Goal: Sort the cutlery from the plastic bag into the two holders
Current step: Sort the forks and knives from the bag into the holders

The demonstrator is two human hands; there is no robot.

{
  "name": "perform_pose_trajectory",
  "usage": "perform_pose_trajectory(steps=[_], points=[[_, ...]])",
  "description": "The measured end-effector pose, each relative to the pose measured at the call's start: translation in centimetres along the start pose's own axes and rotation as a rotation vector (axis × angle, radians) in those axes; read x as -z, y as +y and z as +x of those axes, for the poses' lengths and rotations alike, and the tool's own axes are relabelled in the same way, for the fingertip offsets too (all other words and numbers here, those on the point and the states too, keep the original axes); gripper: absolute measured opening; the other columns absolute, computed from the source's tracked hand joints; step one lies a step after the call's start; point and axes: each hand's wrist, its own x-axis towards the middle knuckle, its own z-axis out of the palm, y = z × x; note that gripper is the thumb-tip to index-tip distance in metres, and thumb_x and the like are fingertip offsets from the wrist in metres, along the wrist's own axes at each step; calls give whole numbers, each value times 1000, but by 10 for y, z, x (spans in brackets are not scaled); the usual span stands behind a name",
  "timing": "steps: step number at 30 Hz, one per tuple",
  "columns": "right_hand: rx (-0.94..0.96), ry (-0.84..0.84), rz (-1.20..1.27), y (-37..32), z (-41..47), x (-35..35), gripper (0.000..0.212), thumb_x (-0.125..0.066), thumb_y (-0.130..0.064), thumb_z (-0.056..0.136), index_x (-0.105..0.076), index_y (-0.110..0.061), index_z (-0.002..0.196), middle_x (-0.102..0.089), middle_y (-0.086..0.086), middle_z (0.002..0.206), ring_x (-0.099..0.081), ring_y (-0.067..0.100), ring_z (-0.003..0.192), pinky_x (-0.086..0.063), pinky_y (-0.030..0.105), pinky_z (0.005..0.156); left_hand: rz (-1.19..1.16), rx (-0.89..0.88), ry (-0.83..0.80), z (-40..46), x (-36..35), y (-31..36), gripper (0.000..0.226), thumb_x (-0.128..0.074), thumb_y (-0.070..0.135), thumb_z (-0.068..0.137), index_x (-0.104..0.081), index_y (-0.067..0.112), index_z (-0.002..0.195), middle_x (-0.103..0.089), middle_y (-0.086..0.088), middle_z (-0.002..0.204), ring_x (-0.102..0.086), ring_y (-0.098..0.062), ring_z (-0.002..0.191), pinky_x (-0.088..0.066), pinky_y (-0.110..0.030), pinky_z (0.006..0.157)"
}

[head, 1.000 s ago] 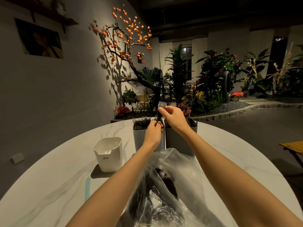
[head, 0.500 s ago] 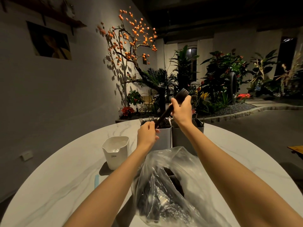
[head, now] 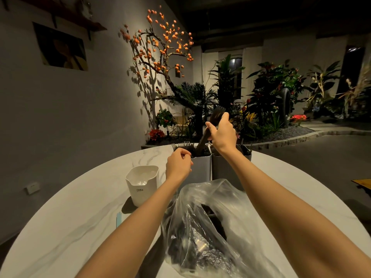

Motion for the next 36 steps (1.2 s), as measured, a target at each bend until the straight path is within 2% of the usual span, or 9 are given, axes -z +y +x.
perform_pose_trajectory(steps=[5, 7, 13, 18, 21, 25, 28, 32, 36], points=[[102, -51, -120, -8, 1, 0, 31, -54, -27, 97, -38, -6, 114, -68, 15, 105, -63, 39, 94, -49, 45, 70, 68, -42, 25, -3, 1, -2, 16, -50, 12, 95, -60, 24, 93, -65, 7, 68, -65, -12, 57, -59, -39, 66], [143, -66, -175, -13, 0, -3, 32, -53, -25, 98, -37, -5, 117, -67, 17, 106, -62, 41, 95, -49, 49, 73, 184, -112, 54, -4, 4, -4, 14, -53, 19, 95, -64, 26, 95, -66, 8, 70, -66, -14, 65, -57, -35, 66], [189, -82, -255, -21, 2, -7, 34, -54, -23, 97, -37, -4, 121, -65, 19, 107, -60, 42, 97, -45, 44, 71, 426, -280, 187, -5, 11, 3, 19, -54, 22, 97, -69, 23, 109, -71, 0, 103, -63, -22, 96, -42, -29, 70], [159, 69, -29, -16, 3, -8, 36, -58, -23, 96, -40, -1, 118, -68, 19, 99, -65, 39, 86, -51, 45, 67, 357, -268, 247, 2, 11, -2, 14, -56, 22, 96, -62, 18, 107, -62, 0, 104, -60, -21, 93, -43, -30, 66], [139, 35, 61, -14, 1, -12, 31, -59, -21, 95, -42, -2, 113, -69, 16, 96, -67, 35, 84, -53, 53, 71, 354, -258, 257, 5, 8, -10, 23, -62, 25, 90, -55, 17, 111, -53, -1, 108, -54, -19, 99, -45, -29, 68], [126, 69, 188, -9, 1, -20, 28, -60, -23, 95, -41, -5, 106, -67, 12, 84, -69, 30, 71, -55, 53, 64, 348, -218, 305, 3, 4, -15, 45, -69, 22, 77, -50, 14, 117, -39, -8, 120, -39, -23, 109, -39, -33, 86], [96, 81, 235, -7, 4, -25, 28, -59, -25, 95, -41, -5, 105, -65, 12, 78, -67, 30, 66, -55, 53, 65, 288, -223, 326, 3, 4, -16, 46, -67, 15, 73, -52, 13, 117, -35, -9, 124, -37, -25, 112, -36, -36, 93], [55, -79, 151, 1, 1, -35, 28, -58, -29, 95, -39, -11, 105, -66, 11, 92, -67, 34, 82, -54, 55, 73, 175, -291, 337, 5, 6, -15, 38, -59, 2, 77, -55, 8, 114, -47, -9, 126, -46, -24, 114, -35, -36, 97], [52, -195, -188, 5, -1, -37, 35, -54, -32, 97, -39, -8, 117, -65, 15, 104, -62, 37, 93, -49, 46, 74, 122, -309, 273, 4, 4, -17, 32, -51, -1, 82, -59, 10, 111, -60, -4, 110, -55, -23, 98, -42, -41, 96]])
